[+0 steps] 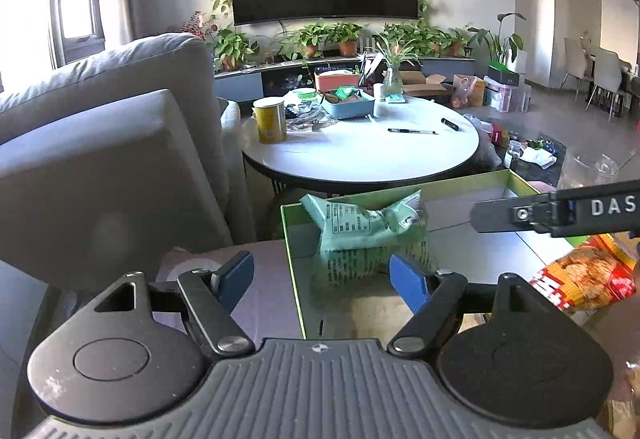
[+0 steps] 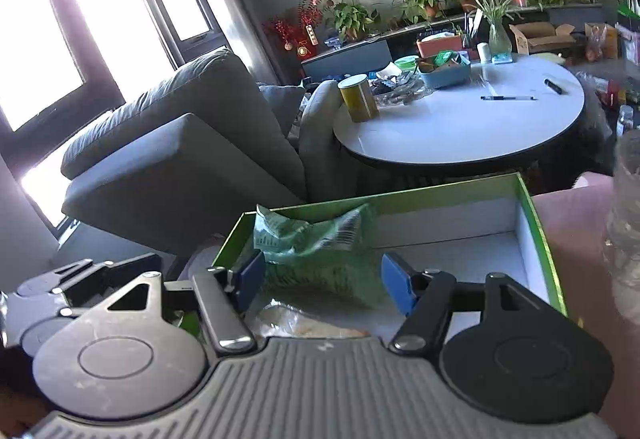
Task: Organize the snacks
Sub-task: 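Lower the green chip bag into the box and open the right gripper, then reach the right gripper to the red round-cookie bag and grasp it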
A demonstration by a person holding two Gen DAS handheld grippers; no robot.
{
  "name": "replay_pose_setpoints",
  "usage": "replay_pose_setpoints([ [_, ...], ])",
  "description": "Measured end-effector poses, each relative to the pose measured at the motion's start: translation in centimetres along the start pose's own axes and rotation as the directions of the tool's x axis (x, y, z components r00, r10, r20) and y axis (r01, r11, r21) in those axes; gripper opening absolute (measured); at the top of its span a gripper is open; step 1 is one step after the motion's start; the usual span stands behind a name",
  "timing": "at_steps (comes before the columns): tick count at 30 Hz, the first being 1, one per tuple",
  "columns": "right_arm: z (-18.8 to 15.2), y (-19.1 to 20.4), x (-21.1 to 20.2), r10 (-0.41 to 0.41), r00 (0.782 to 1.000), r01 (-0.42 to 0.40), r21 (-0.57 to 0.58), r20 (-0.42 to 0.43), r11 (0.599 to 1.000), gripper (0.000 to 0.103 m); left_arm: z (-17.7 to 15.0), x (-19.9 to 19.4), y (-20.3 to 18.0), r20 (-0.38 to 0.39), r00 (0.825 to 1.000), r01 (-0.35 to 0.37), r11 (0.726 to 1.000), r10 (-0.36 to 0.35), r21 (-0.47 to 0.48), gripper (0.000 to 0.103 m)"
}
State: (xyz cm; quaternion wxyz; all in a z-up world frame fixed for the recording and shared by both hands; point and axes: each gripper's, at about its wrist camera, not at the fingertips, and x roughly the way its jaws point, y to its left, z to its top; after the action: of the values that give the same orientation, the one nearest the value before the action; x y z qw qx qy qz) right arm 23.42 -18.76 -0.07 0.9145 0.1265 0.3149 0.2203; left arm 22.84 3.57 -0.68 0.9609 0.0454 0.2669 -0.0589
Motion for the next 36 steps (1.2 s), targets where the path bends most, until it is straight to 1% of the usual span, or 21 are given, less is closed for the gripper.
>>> replay_pose_setpoints([
  [5,-0.6,0.6,-2.6,0.018,1.000,-0.017,-0.034,0.005,0.999,0.061,-0.8,-2.3,-0.2,0.002,1.000,-0.003,1.000,0.003,-0.018,0.078],
  [12,-1.5,1.0,-5.9,0.036,0.999,-0.035,-0.073,0.010,0.997,0.061,-1.7,-5.7,-0.6,0.016,1.000,0.012,0.999,-0.011,-0.047,0.079],
  [16,-2.4,1.2,-7.5,0.045,0.999,-0.045,-0.091,0.004,0.995,0.061,-2.3,-7.7,-1.1,0.026,0.999,0.040,0.997,-0.038,-0.069,0.081],
  [21,-3.7,1.5,-8.9,0.050,0.999,-0.050,-0.108,-0.006,0.993,0.061,-3.5,-9.6,-2.7,0.029,0.998,0.065,0.997,-0.064,-0.037,0.082],
  [26,-5.1,1.5,-10.4,0.059,0.998,-0.061,-0.099,-0.023,0.993,0.061,-4.8,-11.0,-4.1,0.015,0.995,0.099,0.994,-0.099,-0.037,0.083],
  [33,-7.4,0.9,-12.8,0.041,0.999,-0.044,-0.090,-0.034,0.995,0.061,-6.3,-12.3,-6.4,-0.010,0.991,0.136,0.991,-0.136,0.005,0.085],
  [36,-8.4,0.2,-13.5,0.027,0.999,-0.030,-0.075,-0.041,0.997,0.061,-6.8,-12.8,-7.2,-0.021,0.988,0.152,0.988,-0.152,0.007,0.085],
])
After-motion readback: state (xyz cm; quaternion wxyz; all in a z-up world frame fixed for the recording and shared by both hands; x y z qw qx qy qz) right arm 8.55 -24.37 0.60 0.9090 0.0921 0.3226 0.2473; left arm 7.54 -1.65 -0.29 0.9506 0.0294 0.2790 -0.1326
